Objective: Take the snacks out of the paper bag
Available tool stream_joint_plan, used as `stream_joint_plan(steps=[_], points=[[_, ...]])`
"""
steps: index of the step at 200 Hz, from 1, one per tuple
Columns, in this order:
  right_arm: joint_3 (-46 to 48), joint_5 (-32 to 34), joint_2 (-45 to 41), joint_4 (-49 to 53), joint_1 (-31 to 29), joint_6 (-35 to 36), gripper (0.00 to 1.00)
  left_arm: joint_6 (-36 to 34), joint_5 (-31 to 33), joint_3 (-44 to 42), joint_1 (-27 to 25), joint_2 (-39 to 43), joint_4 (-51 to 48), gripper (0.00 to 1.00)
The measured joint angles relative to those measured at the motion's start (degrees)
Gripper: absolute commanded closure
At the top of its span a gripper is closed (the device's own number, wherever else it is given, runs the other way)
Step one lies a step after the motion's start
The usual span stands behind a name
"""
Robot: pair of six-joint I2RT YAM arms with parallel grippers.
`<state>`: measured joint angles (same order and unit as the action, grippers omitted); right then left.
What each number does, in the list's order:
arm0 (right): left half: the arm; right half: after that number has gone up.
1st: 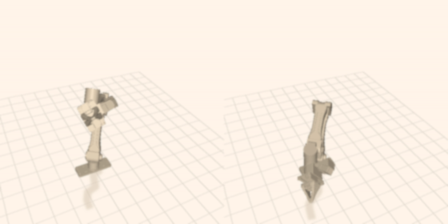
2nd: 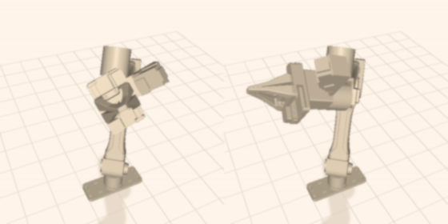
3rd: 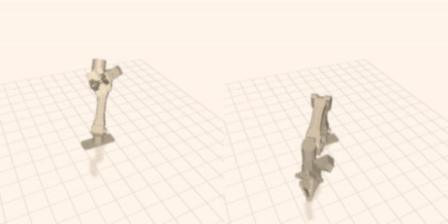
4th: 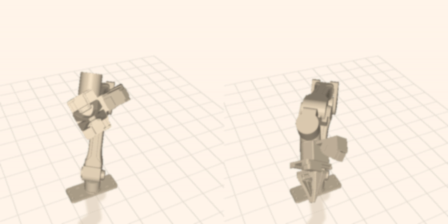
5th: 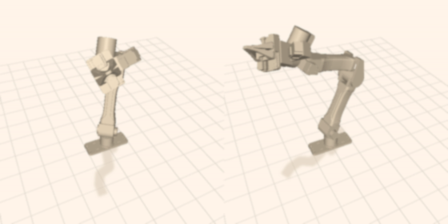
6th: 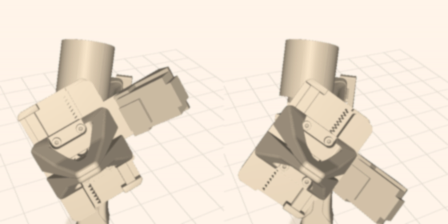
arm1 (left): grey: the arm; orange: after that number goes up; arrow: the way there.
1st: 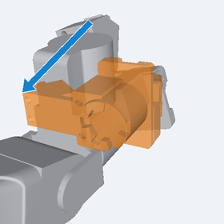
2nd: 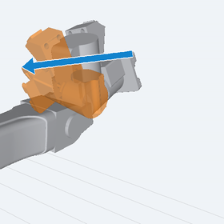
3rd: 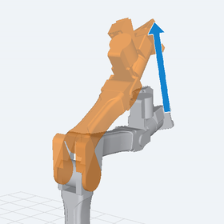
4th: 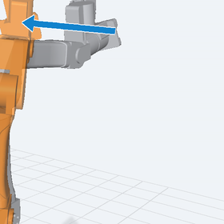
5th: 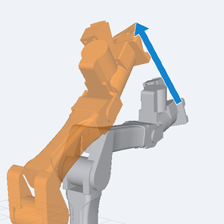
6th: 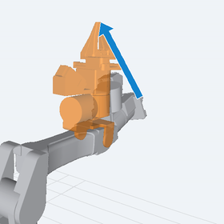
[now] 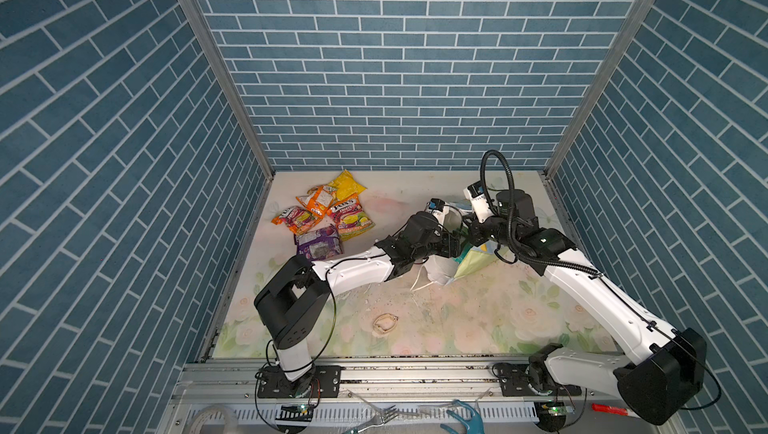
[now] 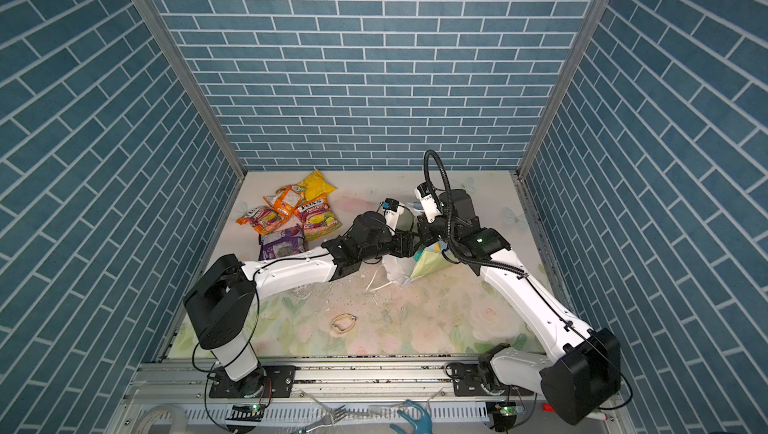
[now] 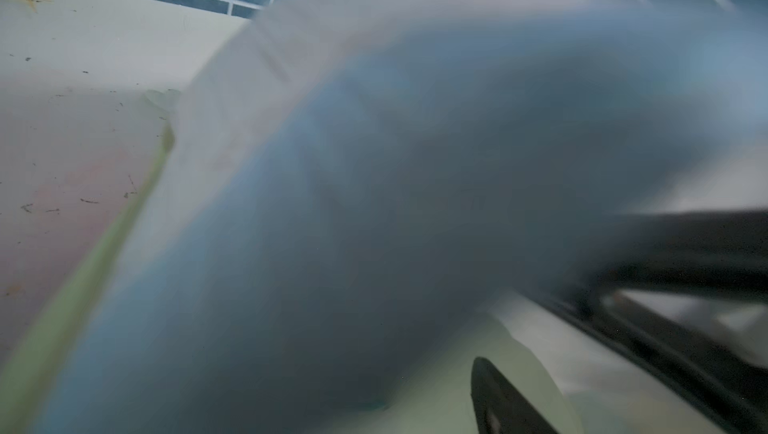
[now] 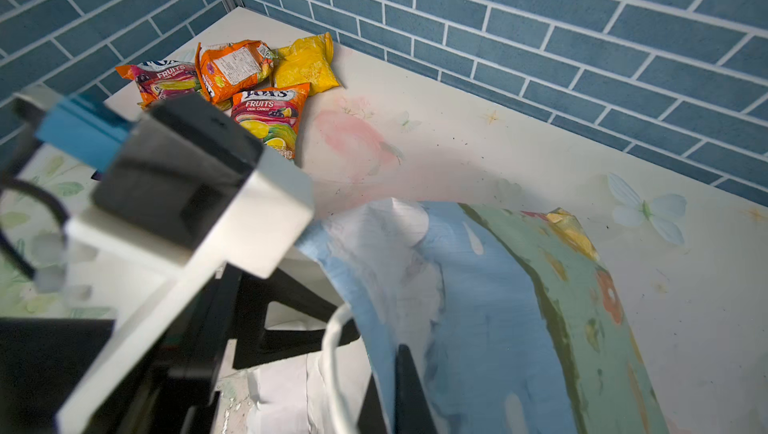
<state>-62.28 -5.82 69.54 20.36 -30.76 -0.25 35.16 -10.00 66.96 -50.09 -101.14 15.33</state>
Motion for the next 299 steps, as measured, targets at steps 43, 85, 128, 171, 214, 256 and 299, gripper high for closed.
stream_joint_plan(steps=[43,85,128,171,214,256,299], points=[[0.0,0.0,0.0,0.0,0.1,-0.9,1.00,2.4,-0.2,2.6,0.7,-4.5,2.1,0.15],[0.5,-0.1,0.0,-1.0,0.0,-2.1,1.00,7.8,-1.5,2.1,2.2,-6.8,8.9,0.13],[0.6,-1.1,0.0,-3.3,0.1,-4.4,1.00,11.0,-1.7,0.0,2.2,-7.6,16.7,0.09],[0.9,-2.7,1.3,-5.5,0.1,-5.9,1.00,12.7,-1.7,0.5,2.4,-10.2,18.7,0.12],[0.9,-3.3,3.0,-7.7,0.5,-7.9,1.00,13.1,-0.7,2.5,2.7,-12.4,18.4,0.13],[1.0,-3.3,3.2,-9.9,0.8,-9.4,1.00,12.8,0.0,4.8,3.0,-13.6,18.3,0.13],[1.6,-3.1,3.3,-11.8,1.2,-10.6,1.00,12.0,0.8,7.2,3.1,-15.3,17.5,0.13]])
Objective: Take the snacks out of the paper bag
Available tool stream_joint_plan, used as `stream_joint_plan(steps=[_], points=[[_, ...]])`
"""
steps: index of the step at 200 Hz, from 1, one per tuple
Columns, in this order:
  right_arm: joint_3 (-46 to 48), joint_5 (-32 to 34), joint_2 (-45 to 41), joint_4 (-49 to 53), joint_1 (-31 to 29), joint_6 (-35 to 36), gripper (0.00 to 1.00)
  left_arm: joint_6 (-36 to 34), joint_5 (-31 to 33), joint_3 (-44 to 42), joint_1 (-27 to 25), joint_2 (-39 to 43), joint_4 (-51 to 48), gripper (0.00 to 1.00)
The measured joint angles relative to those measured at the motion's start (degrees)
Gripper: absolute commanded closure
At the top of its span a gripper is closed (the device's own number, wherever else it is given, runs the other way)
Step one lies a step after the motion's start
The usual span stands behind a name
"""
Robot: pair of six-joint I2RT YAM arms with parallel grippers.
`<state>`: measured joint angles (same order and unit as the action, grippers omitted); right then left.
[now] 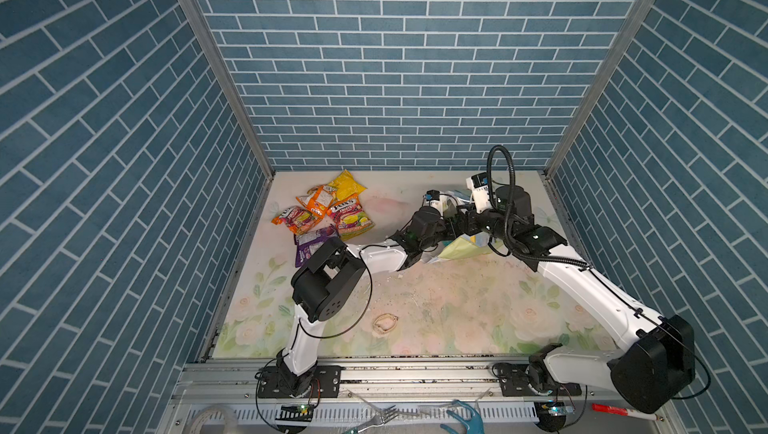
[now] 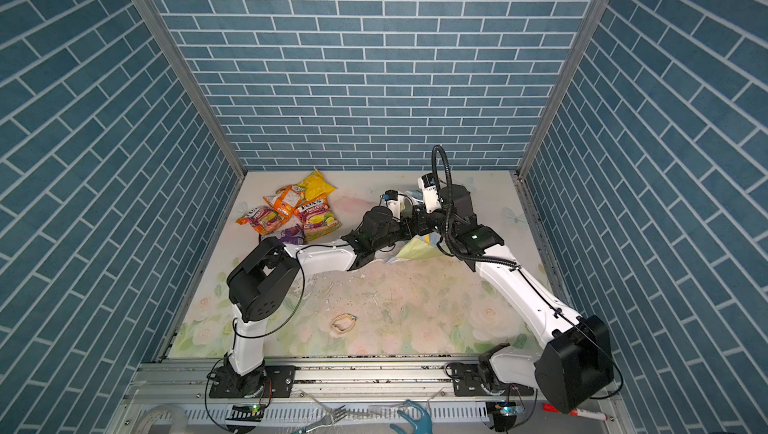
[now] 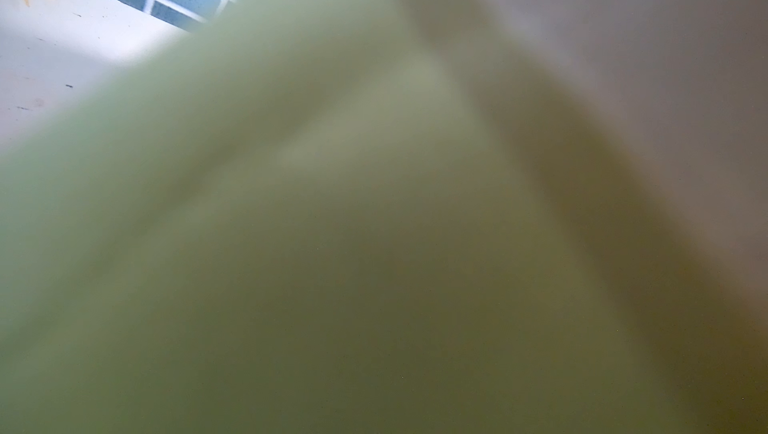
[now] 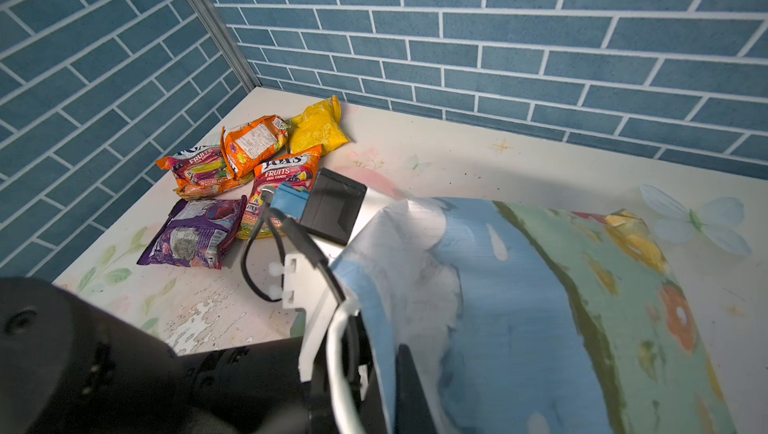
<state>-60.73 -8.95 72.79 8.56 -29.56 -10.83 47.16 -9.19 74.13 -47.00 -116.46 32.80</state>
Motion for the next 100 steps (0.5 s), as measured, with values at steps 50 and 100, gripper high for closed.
stream_joint_plan(steps=[50,100], points=[[0.5,-0.5,0.0,-0.9,0.0,-1.4,1.00,-0.8,0.7,1.2,0.2,-0.9,-1.3,0.14],[1.1,-2.2,0.0,-2.6,0.0,-3.3,1.00,-0.4,0.8,2.5,0.6,-1.7,-1.1,0.23]])
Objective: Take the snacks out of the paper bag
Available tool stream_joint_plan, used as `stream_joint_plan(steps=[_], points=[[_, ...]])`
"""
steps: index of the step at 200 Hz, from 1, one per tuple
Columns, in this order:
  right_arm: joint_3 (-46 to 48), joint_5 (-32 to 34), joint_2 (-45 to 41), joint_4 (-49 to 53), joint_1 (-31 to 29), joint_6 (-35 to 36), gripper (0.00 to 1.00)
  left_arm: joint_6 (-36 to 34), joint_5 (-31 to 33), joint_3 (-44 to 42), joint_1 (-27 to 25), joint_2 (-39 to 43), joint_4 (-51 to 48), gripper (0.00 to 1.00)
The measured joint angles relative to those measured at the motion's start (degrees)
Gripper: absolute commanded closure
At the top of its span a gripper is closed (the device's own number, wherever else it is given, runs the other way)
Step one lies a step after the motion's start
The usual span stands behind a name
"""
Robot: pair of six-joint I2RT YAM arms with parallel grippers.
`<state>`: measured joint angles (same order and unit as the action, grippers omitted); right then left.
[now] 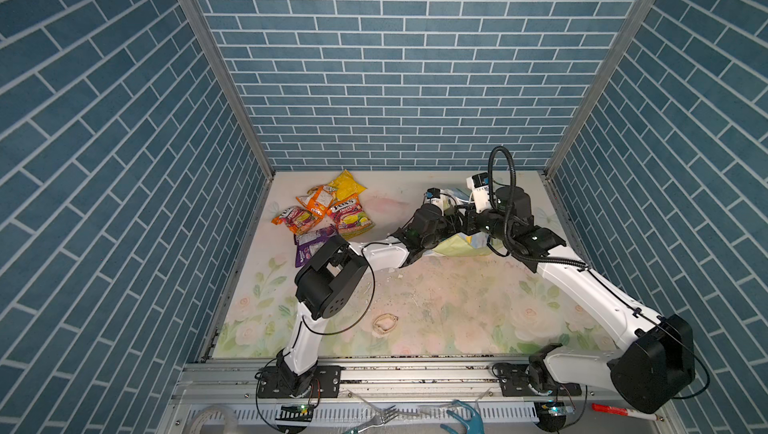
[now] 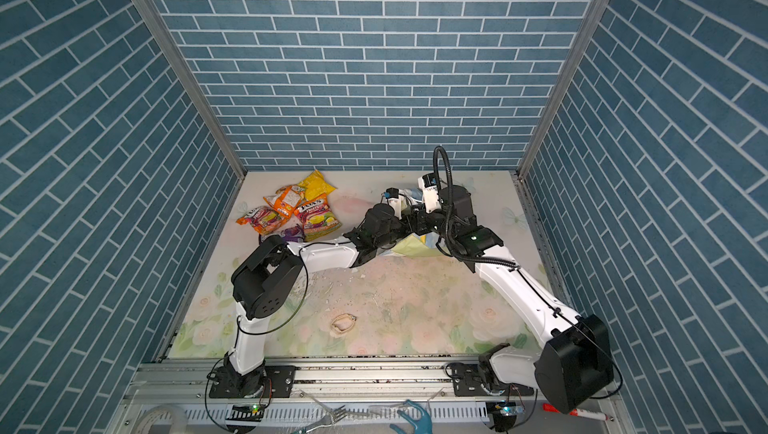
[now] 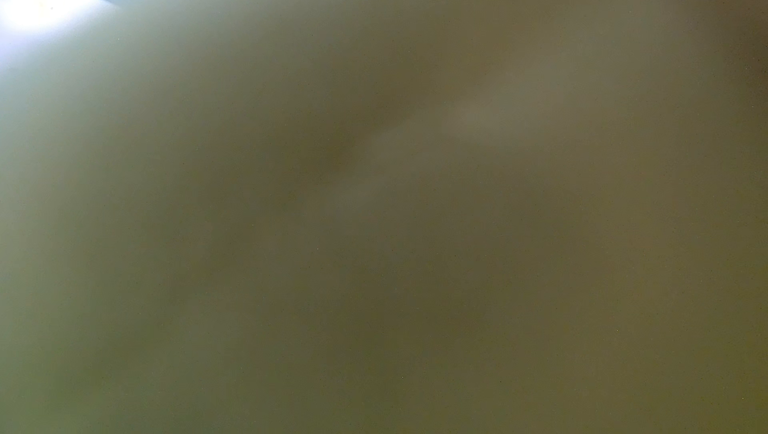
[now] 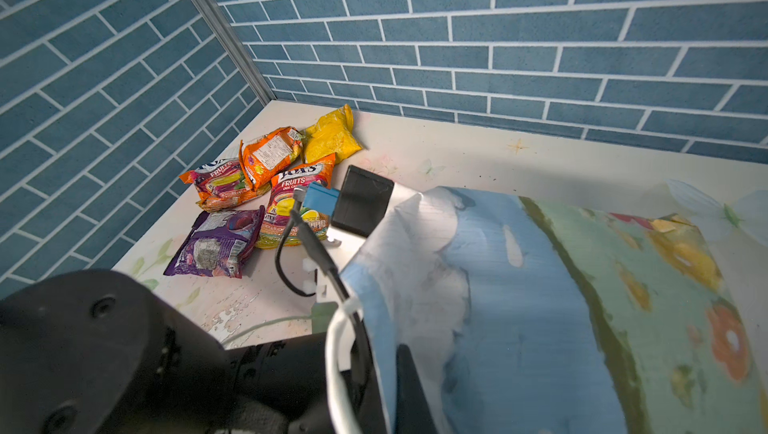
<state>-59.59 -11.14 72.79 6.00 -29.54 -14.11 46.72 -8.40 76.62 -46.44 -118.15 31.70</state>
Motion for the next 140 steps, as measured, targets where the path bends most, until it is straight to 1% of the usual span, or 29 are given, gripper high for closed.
stream_joint_plan(steps=[27,46,57,75,111,140], points=[[1.2,-0.7,0.0,-1.4,0.0,-1.1,1.00,1.0,-0.3,1.8,0.1,-1.7,1.0,0.40],[1.5,-0.7,0.0,-1.7,0.0,-1.2,1.00,1.7,-0.9,2.5,0.3,-2.5,1.9,0.63],[1.5,-0.7,0.0,-1.7,0.0,-1.2,1.00,1.6,-1.4,2.5,0.5,-2.6,2.4,0.80],[1.5,-0.6,-0.1,-1.7,0.0,-1.2,1.00,2.2,-1.8,2.5,0.8,-2.6,3.0,1.00],[2.8,-0.2,-1.4,-1.7,-0.2,-1.1,1.00,0.2,-2.1,1.0,1.3,-2.2,3.7,1.00],[3.8,0.0,-2.9,-1.0,-0.6,-1.1,1.00,-2.5,-1.9,-2.8,1.7,0.9,3.2,1.00]])
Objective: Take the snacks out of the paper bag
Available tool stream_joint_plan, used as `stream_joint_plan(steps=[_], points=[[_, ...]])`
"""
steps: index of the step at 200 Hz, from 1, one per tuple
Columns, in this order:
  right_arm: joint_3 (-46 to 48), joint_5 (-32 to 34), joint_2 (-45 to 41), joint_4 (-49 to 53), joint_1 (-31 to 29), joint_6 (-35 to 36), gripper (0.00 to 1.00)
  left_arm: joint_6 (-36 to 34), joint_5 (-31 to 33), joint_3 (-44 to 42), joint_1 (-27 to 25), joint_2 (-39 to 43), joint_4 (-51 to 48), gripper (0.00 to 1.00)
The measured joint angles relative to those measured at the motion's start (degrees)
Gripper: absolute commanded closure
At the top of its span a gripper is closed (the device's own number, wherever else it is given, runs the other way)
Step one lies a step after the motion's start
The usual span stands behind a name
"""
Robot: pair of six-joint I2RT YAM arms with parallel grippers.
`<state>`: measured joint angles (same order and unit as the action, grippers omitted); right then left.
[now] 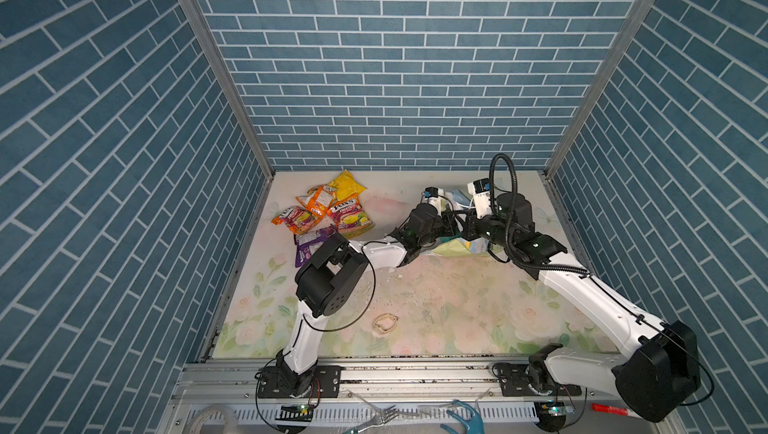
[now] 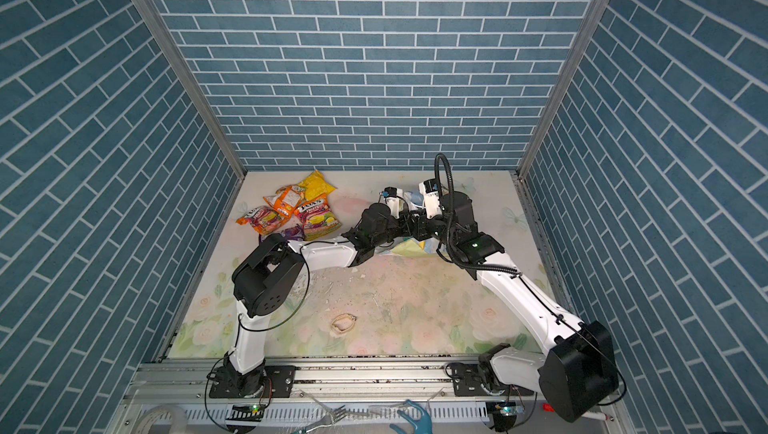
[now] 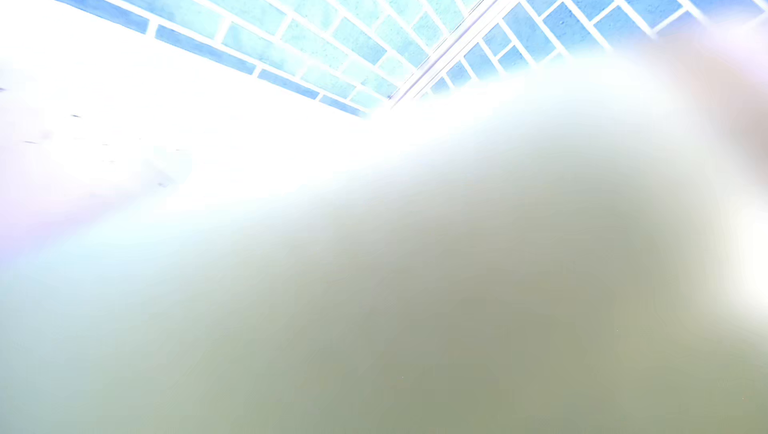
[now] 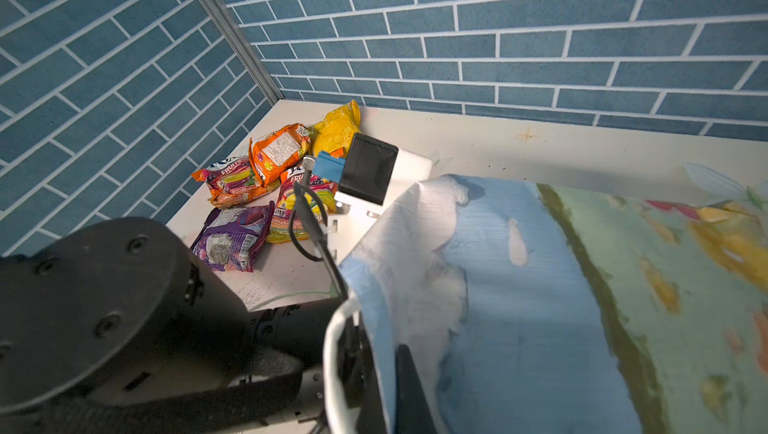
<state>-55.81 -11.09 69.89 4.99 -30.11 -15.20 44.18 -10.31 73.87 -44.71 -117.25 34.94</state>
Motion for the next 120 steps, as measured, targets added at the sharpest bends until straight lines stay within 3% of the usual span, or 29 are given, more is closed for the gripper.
stream_joint_plan(steps=[65,120], points=[[0.4,1.3,-1.7,0.9,-0.6,0.0,1.00,-5.3,1.4,-7.1,1.0,10.5,-1.2,1.00],[0.4,2.1,-1.6,1.0,-0.8,0.0,1.00,-5.8,1.2,-10.2,2.1,11.7,-0.4,1.00]])
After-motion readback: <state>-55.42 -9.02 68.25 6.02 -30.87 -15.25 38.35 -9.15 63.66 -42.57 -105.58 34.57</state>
